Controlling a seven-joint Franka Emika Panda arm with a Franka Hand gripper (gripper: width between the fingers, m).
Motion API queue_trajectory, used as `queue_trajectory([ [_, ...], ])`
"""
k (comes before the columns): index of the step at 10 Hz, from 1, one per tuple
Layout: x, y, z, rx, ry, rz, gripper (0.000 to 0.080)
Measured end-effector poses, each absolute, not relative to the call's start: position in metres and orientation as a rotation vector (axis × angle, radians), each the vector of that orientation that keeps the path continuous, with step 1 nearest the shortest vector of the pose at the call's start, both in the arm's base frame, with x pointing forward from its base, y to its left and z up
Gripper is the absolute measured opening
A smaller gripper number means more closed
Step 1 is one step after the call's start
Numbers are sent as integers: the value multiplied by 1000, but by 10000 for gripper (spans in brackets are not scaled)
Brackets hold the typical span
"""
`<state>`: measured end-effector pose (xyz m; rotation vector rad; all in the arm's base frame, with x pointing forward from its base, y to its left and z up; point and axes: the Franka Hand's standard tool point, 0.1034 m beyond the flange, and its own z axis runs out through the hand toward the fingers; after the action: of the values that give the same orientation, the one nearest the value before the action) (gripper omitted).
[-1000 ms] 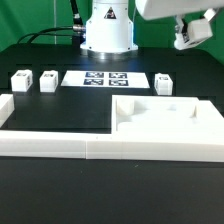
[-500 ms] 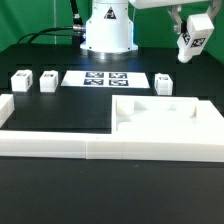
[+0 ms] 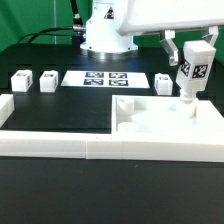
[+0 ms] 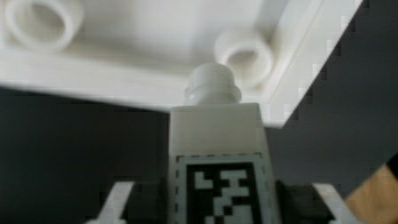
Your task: Assemble square table
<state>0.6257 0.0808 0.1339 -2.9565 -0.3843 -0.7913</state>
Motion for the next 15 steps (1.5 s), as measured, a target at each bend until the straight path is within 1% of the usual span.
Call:
queue_trajectory([
  [1,616,77,128,-2958,-381,-828,290],
  [2,619,72,128,-2947,-376,-920,290],
  [5,617,76,124,-2948,-377,-887,290],
  [10,615,120,97,-2904,-427,-835,290],
  [12,612,118,90,-2909,-427,-821,290],
  [15,612,114,86,-2914,-419,-814,290],
])
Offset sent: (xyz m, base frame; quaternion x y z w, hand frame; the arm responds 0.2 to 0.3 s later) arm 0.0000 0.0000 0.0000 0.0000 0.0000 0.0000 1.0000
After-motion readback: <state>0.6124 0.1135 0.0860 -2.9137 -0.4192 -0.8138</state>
